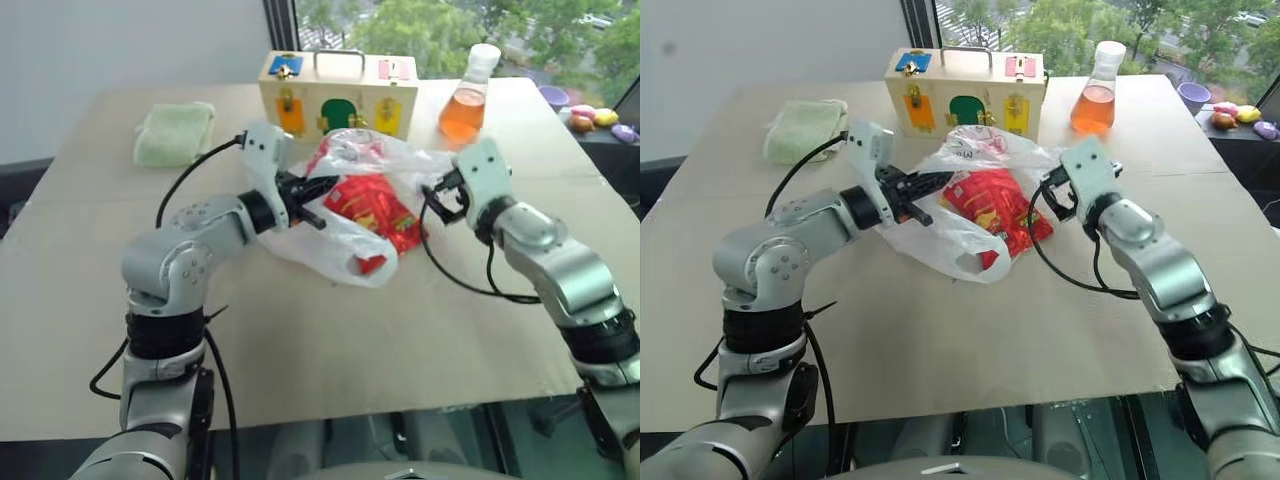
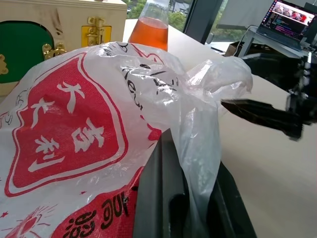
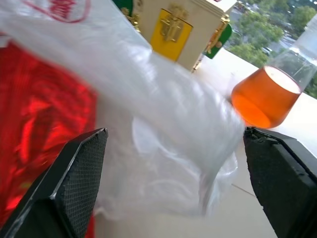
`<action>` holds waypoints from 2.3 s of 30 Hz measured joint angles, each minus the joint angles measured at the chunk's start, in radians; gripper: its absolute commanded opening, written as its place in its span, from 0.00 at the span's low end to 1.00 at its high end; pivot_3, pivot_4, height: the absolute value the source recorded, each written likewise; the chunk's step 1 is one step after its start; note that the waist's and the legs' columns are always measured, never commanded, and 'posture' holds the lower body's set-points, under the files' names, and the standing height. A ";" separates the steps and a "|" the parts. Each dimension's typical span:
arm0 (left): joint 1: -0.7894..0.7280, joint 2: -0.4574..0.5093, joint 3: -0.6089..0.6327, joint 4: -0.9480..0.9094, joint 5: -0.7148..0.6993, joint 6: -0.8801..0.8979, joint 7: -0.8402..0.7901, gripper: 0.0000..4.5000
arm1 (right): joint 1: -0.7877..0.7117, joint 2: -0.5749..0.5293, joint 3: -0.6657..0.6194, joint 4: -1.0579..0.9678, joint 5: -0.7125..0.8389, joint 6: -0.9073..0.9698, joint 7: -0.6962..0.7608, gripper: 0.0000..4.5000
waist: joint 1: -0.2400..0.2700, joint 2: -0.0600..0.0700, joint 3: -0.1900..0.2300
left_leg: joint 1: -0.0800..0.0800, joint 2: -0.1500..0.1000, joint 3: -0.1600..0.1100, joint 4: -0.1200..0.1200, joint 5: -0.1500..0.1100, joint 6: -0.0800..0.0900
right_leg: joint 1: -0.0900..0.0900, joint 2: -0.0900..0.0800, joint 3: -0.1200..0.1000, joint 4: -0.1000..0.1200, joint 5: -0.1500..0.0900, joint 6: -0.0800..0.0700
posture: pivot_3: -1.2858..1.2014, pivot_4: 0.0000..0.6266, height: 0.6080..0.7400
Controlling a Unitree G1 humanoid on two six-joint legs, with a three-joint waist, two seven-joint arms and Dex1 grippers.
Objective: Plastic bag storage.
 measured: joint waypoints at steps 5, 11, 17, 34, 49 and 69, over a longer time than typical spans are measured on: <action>0.011 0.016 -0.004 -0.007 0.001 -0.017 -0.009 0.00 | -0.012 0.005 -0.029 0.107 -0.061 -0.036 0.040 0.23 | 0.004 0.000 0.000 | -0.001 -0.001 0.000 -0.001 0.000 0.000 | 0.000 -0.002 0.000 -0.001 0.000 0.000 | 0.52 0.24 1.00; 0.035 0.015 0.087 -0.011 -0.185 0.033 -0.083 0.18 | -0.005 0.014 -0.068 0.085 -0.080 -0.036 0.083 0.00 | -0.003 0.000 0.000 | -0.001 0.000 0.000 -0.002 0.000 0.000 | -0.001 -0.001 -0.001 0.000 0.000 0.000 | 0.52 0.24 1.00; 0.090 0.198 0.292 0.055 -0.724 0.301 -0.118 0.65 | 0.023 0.035 -0.100 0.015 -0.081 0.012 0.094 0.00 | -0.009 0.000 0.000 | 0.001 0.001 -0.001 -0.002 0.000 0.000 | -0.001 0.000 -0.001 0.002 0.000 0.000 | 0.52 0.24 1.00; 0.149 0.165 -0.125 -0.125 -0.528 0.239 -0.098 0.65 | 0.050 0.108 -0.118 -0.117 -0.116 0.190 0.095 0.00 | 0.005 0.001 0.000 | 0.001 -0.001 -0.001 -0.002 0.000 0.000 | 0.000 -0.001 -0.001 0.001 0.000 0.000 | 0.52 0.24 1.00; 0.078 -0.046 -0.209 0.039 -0.315 0.082 -0.162 0.01 | 0.031 0.153 -0.132 -0.110 -0.149 0.219 0.083 0.00 | -0.006 0.001 0.000 | 0.000 0.000 0.000 -0.002 0.000 0.000 | -0.002 -0.001 0.000 0.001 0.000 0.000 | 0.52 0.24 1.00; -0.302 -0.034 0.391 0.361 -1.143 -0.217 0.335 0.01 | -0.464 0.178 -0.414 0.175 0.012 0.149 0.130 0.00 | 0.000 0.001 0.001 | -0.001 -0.001 -0.002 -0.002 0.000 0.000 | -0.002 -0.001 -0.002 0.000 0.000 0.000 | 0.52 0.24 1.00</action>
